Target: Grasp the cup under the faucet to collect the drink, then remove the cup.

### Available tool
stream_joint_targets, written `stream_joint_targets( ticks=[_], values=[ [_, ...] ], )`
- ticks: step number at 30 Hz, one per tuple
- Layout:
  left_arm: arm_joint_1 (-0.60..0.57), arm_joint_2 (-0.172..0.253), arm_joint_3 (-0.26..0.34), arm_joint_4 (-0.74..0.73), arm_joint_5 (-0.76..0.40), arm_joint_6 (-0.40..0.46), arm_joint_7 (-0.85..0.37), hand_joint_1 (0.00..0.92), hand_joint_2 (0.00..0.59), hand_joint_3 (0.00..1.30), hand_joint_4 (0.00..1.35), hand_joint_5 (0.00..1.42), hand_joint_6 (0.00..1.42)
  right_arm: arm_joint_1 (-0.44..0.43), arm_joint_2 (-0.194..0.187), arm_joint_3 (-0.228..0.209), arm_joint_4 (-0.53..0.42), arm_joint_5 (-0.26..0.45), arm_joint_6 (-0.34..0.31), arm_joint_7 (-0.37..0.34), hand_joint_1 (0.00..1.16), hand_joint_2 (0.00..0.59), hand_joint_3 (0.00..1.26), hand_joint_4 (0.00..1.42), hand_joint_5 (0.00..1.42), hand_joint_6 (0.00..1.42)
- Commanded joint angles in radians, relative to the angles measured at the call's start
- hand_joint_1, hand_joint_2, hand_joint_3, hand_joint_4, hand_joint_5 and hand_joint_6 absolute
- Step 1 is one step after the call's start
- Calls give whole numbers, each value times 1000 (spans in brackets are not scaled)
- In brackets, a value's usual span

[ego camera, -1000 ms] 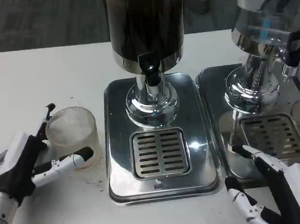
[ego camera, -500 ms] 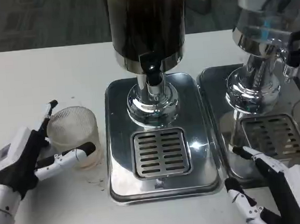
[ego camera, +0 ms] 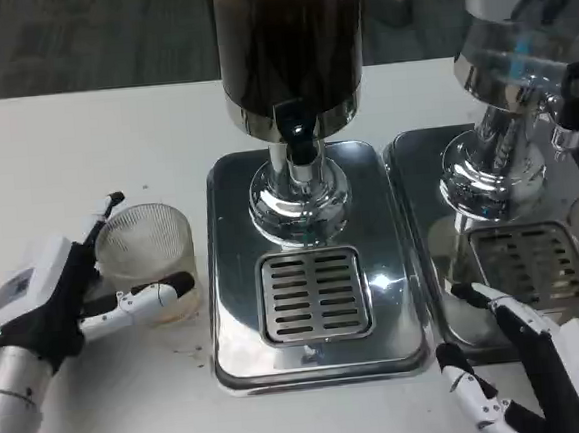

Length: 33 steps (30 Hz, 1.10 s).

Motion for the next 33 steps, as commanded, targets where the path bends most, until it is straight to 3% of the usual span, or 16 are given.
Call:
stream_joint_targets(
  ticks=[1, 13, 19, 25, 33],
  values=[
    [8, -14, -26, 13, 37, 36, 24, 215, 20, 115, 251, 397, 496, 7, 2, -7, -2, 10, 6, 3, 279, 389, 228, 211, 194, 266],
    [12, -38, -35, 23, 40, 59, 122, 239, 39, 235, 407, 564, 738, 8, 2, -5, 3, 29, 3, 3, 280, 389, 228, 211, 195, 284],
    [12, -57, -36, 56, 42, 26, 205, 252, 57, 354, 537, 731, 1088, 12, 1, -8, 2, 41, 1, 5, 280, 389, 228, 218, 195, 285],
    [3, -73, -46, 115, 50, -34, 295, 270, 85, 441, 644, 852, 1325, 14, -1, -8, 2, 44, 2, 5, 280, 389, 228, 220, 195, 286],
    [4, -81, -44, 167, 70, -102, 396, 300, 105, 532, 763, 967, 1424, 18, -4, -13, 2, 51, 1, 6, 280, 389, 228, 220, 195, 286]
  ],
)
